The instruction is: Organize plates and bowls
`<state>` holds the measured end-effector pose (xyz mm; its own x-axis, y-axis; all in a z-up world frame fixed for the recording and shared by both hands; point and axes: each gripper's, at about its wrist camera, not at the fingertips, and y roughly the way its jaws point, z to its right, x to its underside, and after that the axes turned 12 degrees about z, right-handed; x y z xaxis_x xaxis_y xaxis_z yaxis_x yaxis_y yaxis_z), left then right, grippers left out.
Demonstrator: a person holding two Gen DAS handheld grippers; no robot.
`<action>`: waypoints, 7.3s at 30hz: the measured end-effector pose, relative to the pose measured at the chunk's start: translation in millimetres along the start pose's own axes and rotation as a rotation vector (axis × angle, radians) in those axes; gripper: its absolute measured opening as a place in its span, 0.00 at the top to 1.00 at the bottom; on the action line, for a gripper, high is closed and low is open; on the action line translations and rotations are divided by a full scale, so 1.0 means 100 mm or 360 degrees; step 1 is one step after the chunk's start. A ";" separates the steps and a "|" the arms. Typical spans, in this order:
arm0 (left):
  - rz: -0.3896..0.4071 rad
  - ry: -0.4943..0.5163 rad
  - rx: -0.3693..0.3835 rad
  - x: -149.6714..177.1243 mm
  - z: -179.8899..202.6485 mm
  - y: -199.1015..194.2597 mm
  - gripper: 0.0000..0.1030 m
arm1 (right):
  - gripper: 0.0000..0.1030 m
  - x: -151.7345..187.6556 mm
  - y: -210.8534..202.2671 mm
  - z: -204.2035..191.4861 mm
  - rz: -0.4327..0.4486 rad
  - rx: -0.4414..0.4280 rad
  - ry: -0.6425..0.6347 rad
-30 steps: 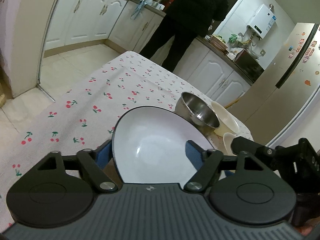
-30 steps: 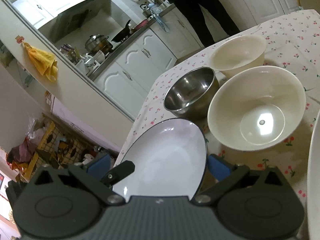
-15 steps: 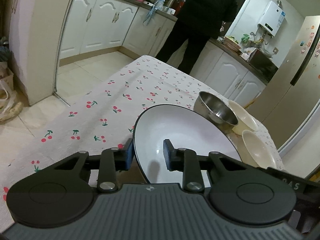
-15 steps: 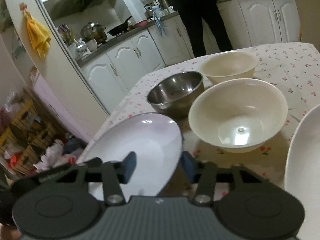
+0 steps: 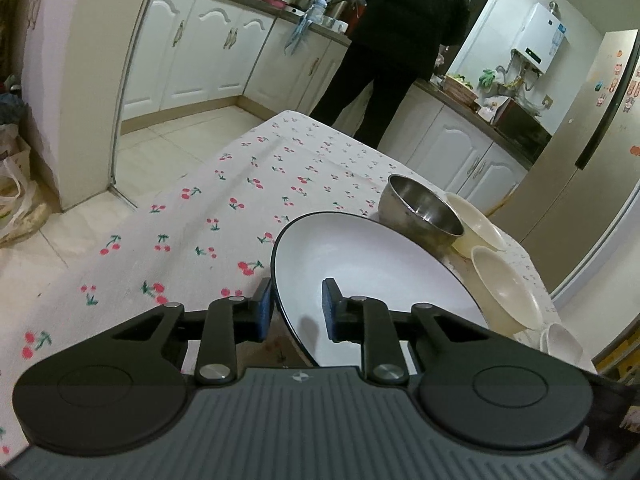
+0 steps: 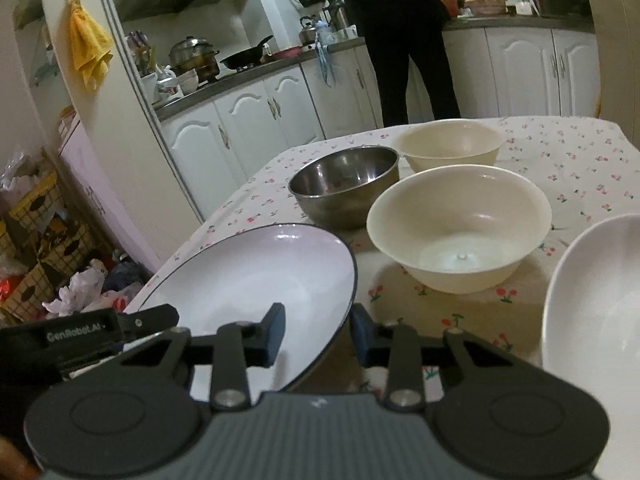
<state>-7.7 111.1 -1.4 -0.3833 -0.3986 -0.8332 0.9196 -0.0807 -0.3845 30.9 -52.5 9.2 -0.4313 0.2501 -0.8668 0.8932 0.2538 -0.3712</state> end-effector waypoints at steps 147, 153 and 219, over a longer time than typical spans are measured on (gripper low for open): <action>-0.0119 0.0194 0.0064 0.10 0.50 0.13 0.00 | 0.01 -0.40 -1.49 0.90 0.0341 0.0433 0.0222; -0.0055 0.0299 0.0059 -0.01 0.55 0.18 0.00 | 0.01 -0.50 -1.30 0.81 0.0312 0.0376 0.0083; -0.0223 -0.0232 0.0610 0.07 1.10 1.26 0.00 | 0.00 -0.98 0.29 0.87 -0.0296 -0.0270 0.0741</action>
<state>114.4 -2.4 -12.3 -0.5158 -0.4823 -0.7080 0.8357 -0.4654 -0.2917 110.0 -150.8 54.4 -0.6257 0.5651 -0.5377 0.7798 0.4713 -0.4121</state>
